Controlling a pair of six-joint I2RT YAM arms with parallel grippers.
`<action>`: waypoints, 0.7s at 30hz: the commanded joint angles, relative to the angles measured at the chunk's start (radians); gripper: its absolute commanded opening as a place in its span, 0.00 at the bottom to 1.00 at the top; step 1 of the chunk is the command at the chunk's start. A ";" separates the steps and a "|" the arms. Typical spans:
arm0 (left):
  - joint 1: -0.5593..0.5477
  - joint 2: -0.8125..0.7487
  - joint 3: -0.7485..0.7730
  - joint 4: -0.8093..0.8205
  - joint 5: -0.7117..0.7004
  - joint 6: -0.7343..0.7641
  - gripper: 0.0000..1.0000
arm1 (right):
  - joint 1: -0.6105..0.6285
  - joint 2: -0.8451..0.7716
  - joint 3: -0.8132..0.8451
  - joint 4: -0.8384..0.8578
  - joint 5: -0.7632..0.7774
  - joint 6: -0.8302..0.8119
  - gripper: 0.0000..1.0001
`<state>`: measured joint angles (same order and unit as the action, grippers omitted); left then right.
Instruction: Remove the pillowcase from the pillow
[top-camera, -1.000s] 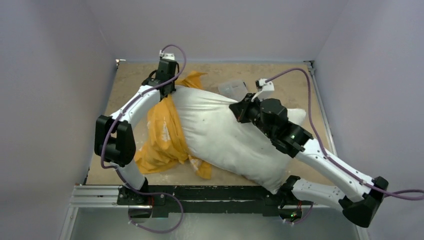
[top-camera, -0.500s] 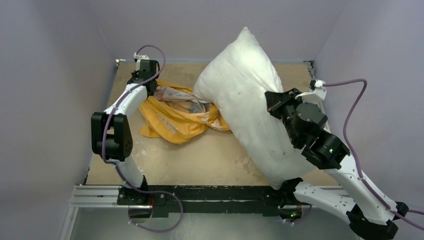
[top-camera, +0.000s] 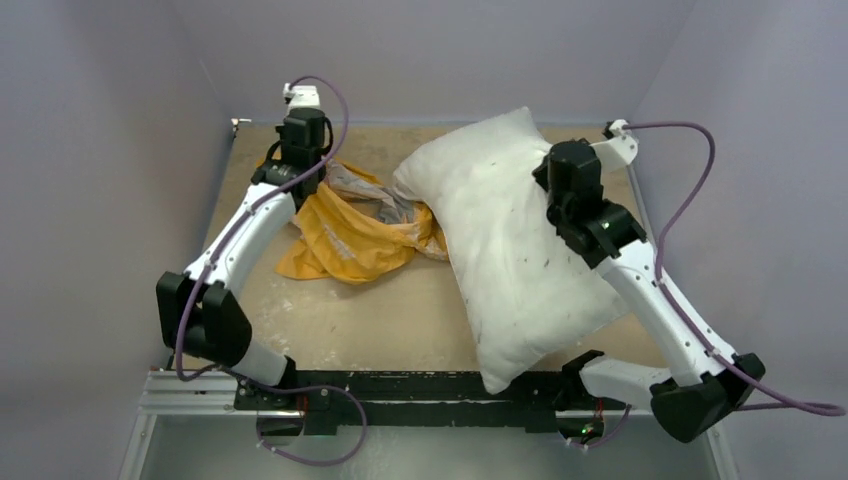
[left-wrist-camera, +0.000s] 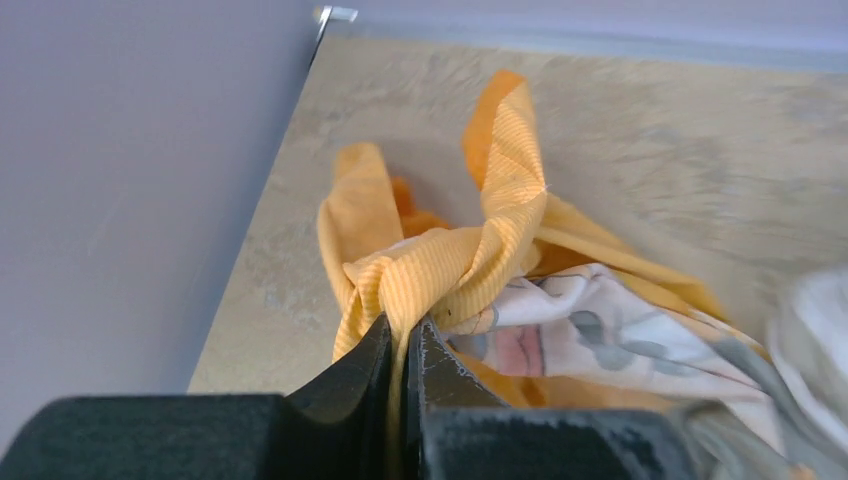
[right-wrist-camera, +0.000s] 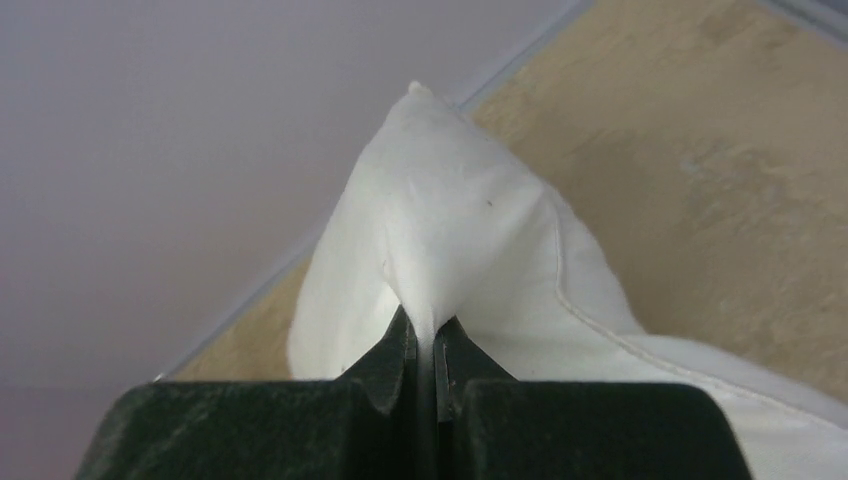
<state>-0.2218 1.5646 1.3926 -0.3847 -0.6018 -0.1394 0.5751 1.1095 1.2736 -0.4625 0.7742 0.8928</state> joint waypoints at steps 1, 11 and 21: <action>-0.123 -0.162 -0.049 0.130 -0.116 0.159 0.00 | -0.227 -0.042 0.062 0.285 -0.031 -0.093 0.00; -0.307 -0.319 -0.135 0.104 -0.046 0.186 0.00 | -0.388 -0.010 0.001 0.191 0.048 0.082 0.00; -0.365 -0.484 -0.272 -0.023 0.165 -0.003 0.23 | -0.432 0.032 -0.245 0.242 -0.109 0.138 0.43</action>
<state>-0.5911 1.1297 1.1561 -0.3573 -0.4812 -0.0513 0.1364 1.1488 1.0309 -0.3000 0.7208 0.9691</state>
